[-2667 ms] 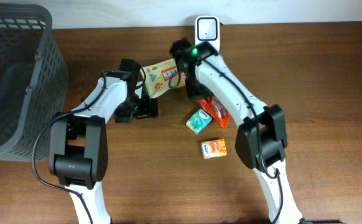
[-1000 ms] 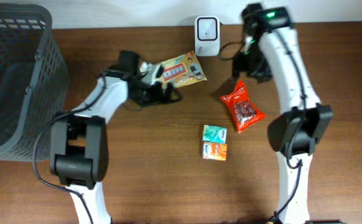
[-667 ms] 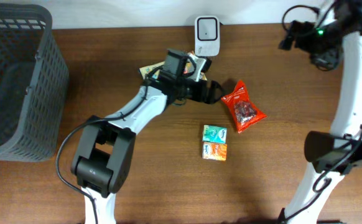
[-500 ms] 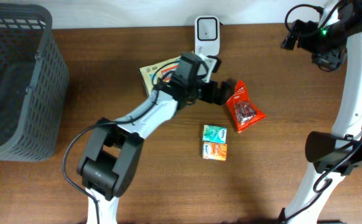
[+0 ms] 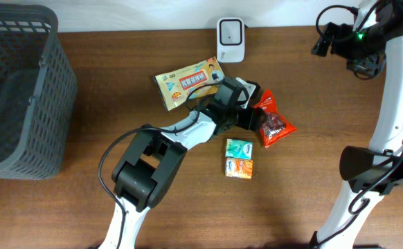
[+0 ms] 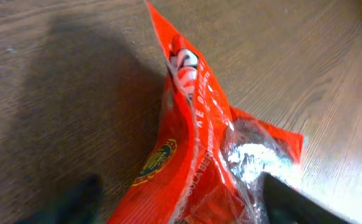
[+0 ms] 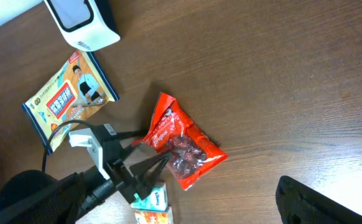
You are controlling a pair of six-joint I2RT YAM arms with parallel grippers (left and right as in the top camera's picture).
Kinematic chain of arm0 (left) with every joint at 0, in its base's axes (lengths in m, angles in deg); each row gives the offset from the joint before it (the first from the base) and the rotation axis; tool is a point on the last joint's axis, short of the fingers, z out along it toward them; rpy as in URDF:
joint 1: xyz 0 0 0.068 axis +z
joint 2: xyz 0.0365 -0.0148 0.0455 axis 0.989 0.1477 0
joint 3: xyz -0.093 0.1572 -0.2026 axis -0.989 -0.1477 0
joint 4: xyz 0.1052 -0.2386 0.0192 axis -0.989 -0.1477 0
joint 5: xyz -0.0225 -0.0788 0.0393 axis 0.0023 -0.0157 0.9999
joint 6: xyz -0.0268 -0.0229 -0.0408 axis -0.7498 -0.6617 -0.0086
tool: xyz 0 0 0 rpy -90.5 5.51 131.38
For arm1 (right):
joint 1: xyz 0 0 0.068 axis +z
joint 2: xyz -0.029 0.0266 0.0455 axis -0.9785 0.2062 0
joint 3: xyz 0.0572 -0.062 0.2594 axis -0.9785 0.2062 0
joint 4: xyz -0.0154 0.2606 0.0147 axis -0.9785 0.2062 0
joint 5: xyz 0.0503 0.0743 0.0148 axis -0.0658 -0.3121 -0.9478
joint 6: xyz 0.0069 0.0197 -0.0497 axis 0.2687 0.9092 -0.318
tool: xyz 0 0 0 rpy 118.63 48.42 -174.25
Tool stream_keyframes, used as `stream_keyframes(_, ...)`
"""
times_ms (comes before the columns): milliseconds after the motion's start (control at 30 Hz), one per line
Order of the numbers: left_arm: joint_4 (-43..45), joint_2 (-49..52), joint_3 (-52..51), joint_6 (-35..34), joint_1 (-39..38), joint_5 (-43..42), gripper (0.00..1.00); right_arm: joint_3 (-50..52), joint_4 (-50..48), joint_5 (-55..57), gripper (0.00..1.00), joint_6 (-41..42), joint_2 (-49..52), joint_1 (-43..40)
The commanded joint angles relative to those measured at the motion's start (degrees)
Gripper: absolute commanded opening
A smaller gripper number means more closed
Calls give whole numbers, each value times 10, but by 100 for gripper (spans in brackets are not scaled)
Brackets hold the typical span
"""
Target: Scan the item barcode
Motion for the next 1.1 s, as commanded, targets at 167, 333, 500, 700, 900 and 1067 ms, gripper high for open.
stream_keyframes(167, 66, 11, 2, -26, 12, 3, 50, 31, 3, -3, 99, -7, -2, 6)
stream_keyframes(333, 75, 11, 2, -33, -2, 1, 34, 72, 3, -3, 99, -9, 2, 6)
stream_keyframes(500, 77, 11, 2, -33, -3, 2, 0, 84, 3, -3, 99, -8, 2, 6)
stream_keyframes(700, 54, 4, 2, -32, 26, -33, 0, 84, 3, -3, 98, -8, 2, 6)
stream_keyframes(900, -71, -86, 2, 44, 81, 14, 0, 84, 3, -3, 98, -8, 2, 6)
stream_keyframes(1067, -160, -195, 2, 124, 93, 121, 0, 84, 3, -3, 98, -8, 2, 6)
